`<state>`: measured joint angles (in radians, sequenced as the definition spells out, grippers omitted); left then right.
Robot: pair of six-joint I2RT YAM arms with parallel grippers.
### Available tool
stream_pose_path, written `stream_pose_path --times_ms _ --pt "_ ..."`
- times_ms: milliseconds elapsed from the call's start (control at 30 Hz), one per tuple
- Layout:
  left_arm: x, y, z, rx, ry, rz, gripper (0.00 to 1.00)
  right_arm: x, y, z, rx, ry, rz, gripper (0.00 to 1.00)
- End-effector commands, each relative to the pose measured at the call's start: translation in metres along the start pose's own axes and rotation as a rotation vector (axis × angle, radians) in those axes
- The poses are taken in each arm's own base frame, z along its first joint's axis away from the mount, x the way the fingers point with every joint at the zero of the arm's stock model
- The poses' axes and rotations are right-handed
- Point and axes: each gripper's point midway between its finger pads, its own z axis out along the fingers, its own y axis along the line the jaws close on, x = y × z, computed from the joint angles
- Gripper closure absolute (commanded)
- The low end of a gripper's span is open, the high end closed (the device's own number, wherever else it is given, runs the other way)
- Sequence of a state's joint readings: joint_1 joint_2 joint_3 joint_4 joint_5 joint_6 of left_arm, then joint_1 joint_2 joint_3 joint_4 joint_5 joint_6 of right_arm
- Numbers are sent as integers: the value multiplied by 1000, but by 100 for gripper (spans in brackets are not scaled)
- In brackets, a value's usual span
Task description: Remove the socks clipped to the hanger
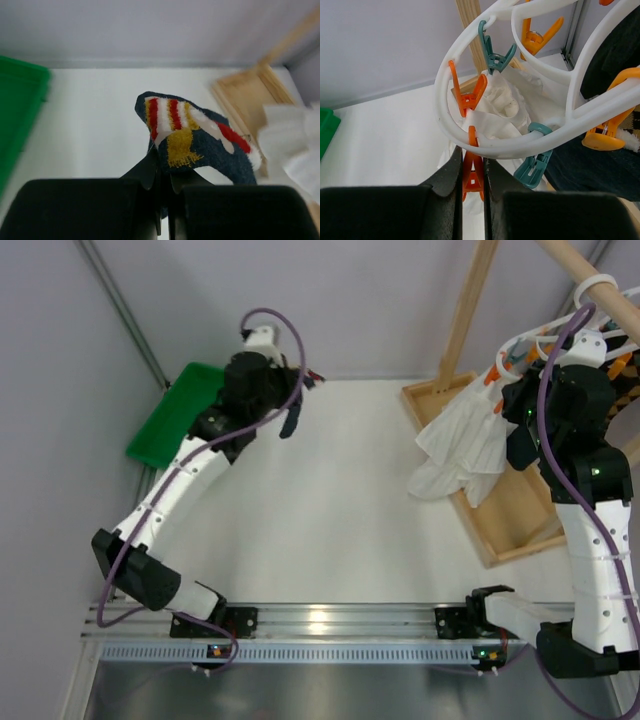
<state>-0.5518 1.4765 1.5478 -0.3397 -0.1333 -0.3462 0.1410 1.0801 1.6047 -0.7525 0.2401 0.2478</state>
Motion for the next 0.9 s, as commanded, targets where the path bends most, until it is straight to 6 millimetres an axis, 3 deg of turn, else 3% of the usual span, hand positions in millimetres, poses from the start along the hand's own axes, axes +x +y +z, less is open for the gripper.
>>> stream_pose_path --times_ms 0,33,67,133,167,233,333,400,533,567,600,700,800,867 --pt "-34 107 -18 -296 -24 -50 100 -16 7 -16 -45 -42 15 100" --pt "-40 130 -19 -356 -37 -56 100 -16 6 -16 -45 -41 12 100" --pt "-43 169 -20 -448 -43 -79 100 -16 7 -18 -49 -41 12 100" --pt "-58 205 -24 -533 -80 -110 100 -15 10 -20 -69 -36 13 100" --pt "-59 241 -25 -615 -83 -130 100 -15 11 -21 -78 -37 12 100" --pt "-73 274 -33 -734 -125 -132 100 -13 13 -23 -94 -31 13 100" --pt "-70 326 -29 -883 -118 -132 100 -10 18 -24 -123 -18 11 100" --pt "-64 341 -23 -913 -103 -135 100 -7 20 -23 -136 -10 10 100" --pt "-21 381 0 -976 -24 -179 100 1 21 -22 -144 13 12 100" --pt "-16 388 -6 -1014 -21 -154 100 2 21 -23 -146 15 10 100" --pt "-22 381 2 -978 -44 -132 100 3 21 -24 -146 15 11 100" --pt "-11 386 14 -919 -33 -210 100 3 18 -24 -133 17 5 100" --pt "-5 378 15 -880 -14 -217 100 1 19 -26 -137 19 8 100" --pt "-15 372 5 -893 -52 -229 100 0 19 -28 -140 15 10 100"
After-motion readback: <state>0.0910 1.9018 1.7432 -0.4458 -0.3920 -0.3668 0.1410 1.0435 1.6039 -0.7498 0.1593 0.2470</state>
